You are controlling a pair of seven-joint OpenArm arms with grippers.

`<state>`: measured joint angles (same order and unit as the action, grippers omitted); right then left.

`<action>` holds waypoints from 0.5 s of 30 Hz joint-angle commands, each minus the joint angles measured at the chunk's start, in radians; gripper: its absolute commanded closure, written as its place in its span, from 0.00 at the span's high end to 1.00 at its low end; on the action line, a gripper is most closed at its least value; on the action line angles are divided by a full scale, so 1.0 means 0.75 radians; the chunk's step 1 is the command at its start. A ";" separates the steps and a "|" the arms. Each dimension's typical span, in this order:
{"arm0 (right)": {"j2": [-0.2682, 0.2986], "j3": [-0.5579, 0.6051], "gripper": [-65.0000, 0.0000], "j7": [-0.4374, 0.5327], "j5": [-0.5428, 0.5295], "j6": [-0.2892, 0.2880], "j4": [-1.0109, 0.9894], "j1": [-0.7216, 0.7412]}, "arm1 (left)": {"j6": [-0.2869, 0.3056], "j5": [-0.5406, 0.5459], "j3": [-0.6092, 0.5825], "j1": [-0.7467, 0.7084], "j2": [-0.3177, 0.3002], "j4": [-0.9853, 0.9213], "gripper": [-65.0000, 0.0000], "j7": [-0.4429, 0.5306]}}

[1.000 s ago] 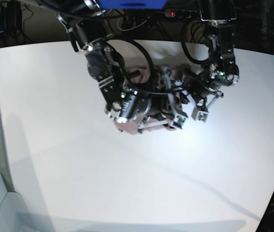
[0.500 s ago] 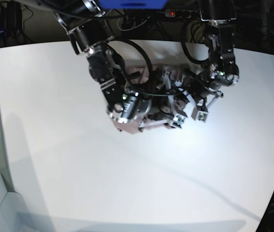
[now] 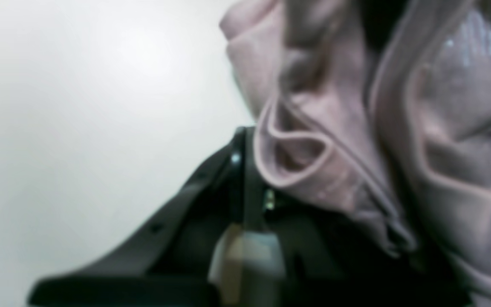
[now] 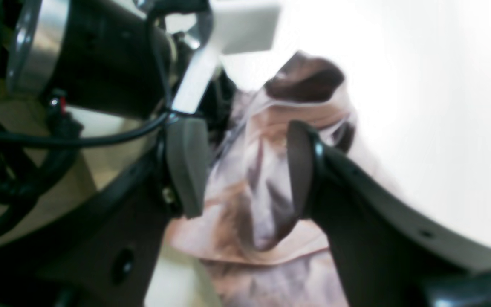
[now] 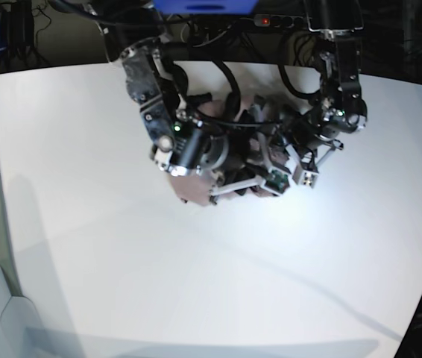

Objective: Layout the t-shirt on the table in an organized manner, then fold the t-shirt properly
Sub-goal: 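Press the folded end down with the right gripper and open it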

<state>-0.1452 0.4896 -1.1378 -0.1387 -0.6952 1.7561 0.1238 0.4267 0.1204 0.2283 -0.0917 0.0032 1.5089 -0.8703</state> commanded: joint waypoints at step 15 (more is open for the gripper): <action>-0.016 -0.081 0.66 0.037 -0.019 -0.004 0.086 -0.019 | 0.001 -0.051 0.057 -0.012 -0.001 0.019 0.01 -0.107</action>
<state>-0.1486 0.4301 -1.1290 -0.1432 -0.6952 1.8015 0.0937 0.4370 0.1223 0.2672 -0.0917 0.0097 1.5208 -0.8944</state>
